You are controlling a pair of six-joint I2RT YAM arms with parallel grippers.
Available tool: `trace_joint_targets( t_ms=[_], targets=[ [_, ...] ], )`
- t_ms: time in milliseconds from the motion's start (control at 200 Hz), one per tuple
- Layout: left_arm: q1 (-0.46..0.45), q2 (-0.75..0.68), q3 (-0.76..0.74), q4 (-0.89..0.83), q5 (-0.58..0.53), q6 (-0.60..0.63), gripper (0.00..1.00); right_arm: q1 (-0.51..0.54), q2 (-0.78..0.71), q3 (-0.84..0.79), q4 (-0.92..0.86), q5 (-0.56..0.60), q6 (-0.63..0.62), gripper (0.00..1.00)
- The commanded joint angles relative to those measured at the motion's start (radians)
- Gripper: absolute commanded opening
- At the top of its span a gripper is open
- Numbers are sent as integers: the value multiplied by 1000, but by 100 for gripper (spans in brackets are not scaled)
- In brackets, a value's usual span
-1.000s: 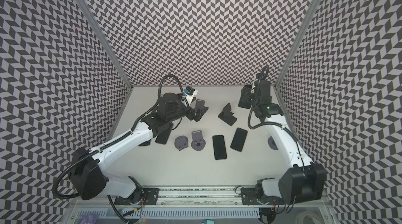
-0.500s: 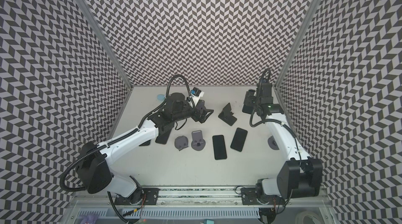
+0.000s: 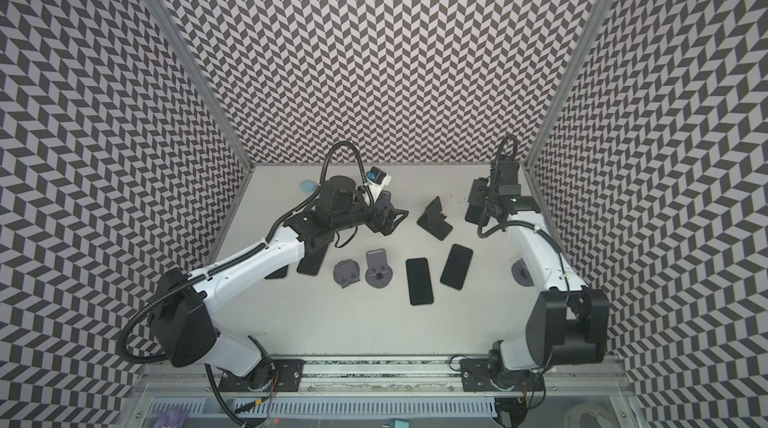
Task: Remove the phone from the phone stand
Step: 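Carry the mint-edged phone toward the far corner while the left arm advances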
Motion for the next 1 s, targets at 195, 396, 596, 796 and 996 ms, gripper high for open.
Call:
trace_joint_targets(
  t_ms=[195,396,596,796,996],
  targets=[
    [-7,11,39,-54,22,26,97,-27,48,5,57,-6,31,40],
    [-7,25,58,-92,29,50,97,-43,75,9,57,-12,34,40],
    [-7,42,68,-93,48,50,97,-61,112,28,33,-33,26,40],
    [-7,55,83,-101,54,51,97,-81,175,67,-24,-65,8,39],
    [-7,66,92,-110,57,57,97,-98,207,72,-30,-77,8,39]
  ],
)
